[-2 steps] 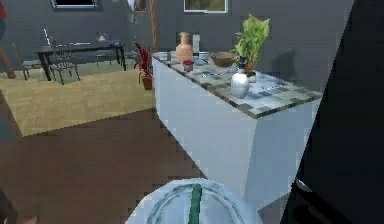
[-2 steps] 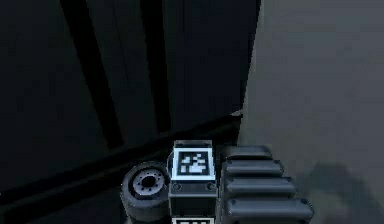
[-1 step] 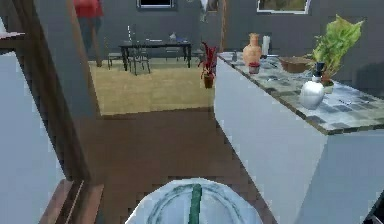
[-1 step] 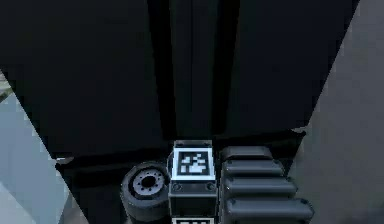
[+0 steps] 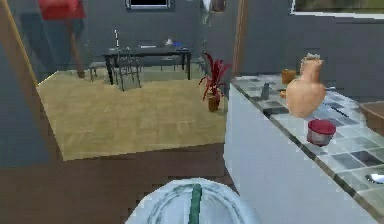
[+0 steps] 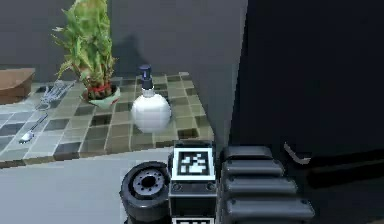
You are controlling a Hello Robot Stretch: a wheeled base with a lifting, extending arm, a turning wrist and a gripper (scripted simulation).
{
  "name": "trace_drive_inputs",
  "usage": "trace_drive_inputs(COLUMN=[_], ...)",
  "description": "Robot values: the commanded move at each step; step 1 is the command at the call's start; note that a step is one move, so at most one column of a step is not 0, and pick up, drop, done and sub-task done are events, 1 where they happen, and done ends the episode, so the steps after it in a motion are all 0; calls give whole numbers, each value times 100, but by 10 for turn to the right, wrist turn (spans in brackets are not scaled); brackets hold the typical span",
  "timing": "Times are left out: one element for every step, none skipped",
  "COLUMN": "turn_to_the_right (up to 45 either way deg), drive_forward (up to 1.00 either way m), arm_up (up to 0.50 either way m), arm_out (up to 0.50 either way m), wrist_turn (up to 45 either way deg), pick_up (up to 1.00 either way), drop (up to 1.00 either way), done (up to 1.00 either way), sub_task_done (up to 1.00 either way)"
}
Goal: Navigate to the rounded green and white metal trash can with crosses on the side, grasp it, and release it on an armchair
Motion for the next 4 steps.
trace_drive_inputs(turn_to_the_right=[-360,0,-180,-30], drive_forward=[0,5,0,0], arm_up=[0,0,0,0], arm_out=[0,0,0,0], wrist_turn=[0,0,0,0], pick_up=[0,0,0,0], drop=[0,0,0,0], done=[0,0,0,0], sub_task_done=[0,0,0,0])
